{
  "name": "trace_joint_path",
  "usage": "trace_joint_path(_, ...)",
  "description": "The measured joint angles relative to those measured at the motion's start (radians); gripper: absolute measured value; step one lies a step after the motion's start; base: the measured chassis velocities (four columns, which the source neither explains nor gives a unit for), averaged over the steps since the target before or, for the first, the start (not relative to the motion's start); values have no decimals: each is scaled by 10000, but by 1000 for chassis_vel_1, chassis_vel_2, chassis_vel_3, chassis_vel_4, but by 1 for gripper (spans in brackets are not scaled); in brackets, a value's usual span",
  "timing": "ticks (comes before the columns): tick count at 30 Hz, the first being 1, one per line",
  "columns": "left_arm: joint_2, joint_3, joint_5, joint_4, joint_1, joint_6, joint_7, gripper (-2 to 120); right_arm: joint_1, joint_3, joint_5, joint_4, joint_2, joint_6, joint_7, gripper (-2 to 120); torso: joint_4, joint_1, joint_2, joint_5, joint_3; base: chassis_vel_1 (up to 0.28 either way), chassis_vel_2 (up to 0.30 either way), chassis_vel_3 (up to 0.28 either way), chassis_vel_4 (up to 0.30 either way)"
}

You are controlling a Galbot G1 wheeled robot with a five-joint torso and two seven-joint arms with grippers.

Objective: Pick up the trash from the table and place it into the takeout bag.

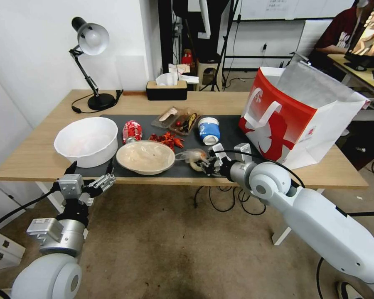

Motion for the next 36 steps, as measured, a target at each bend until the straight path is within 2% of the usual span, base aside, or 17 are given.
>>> trace_joint_path(4,-9,4,4,-2,2,2,0,100,-117,103,3,205,-99,25,1,5,0,0,0,2,1,0,0,0,0)
trace_joint_path(9,-5,-6,5,-68,53,6,-1,100,-84,695,58,1003,-584,144,-34,5,-1,0,0,3,0,0,0,0,0)
trace_joint_path(14,-34,53,22,-118,66,15,-1,100,662,1727,456,1772,-1304,542,-162,5,-1,0,0,1,0,0,0,0,0)
trace_joint_path(20,-68,129,72,-177,66,24,-1,100,1556,2573,1119,1993,-1819,1052,-151,4,0,0,0,1,0,0,0,0,0)
trace_joint_path(28,-119,160,104,-333,180,33,-4,100,1991,3769,1167,1176,-2127,1652,186,4,0,1,0,1,0,0,0,0,0)
trace_joint_path(32,-160,191,114,-409,230,43,-4,100,1601,4452,947,736,-2159,1707,336,4,-1,0,0,3,0,0,0,0,0)
trace_joint_path(36,-192,257,148,-412,279,46,-2,100,1010,5153,274,-1,-2079,1630,1076,4,-1,0,0,6,0,0,0,0,0)
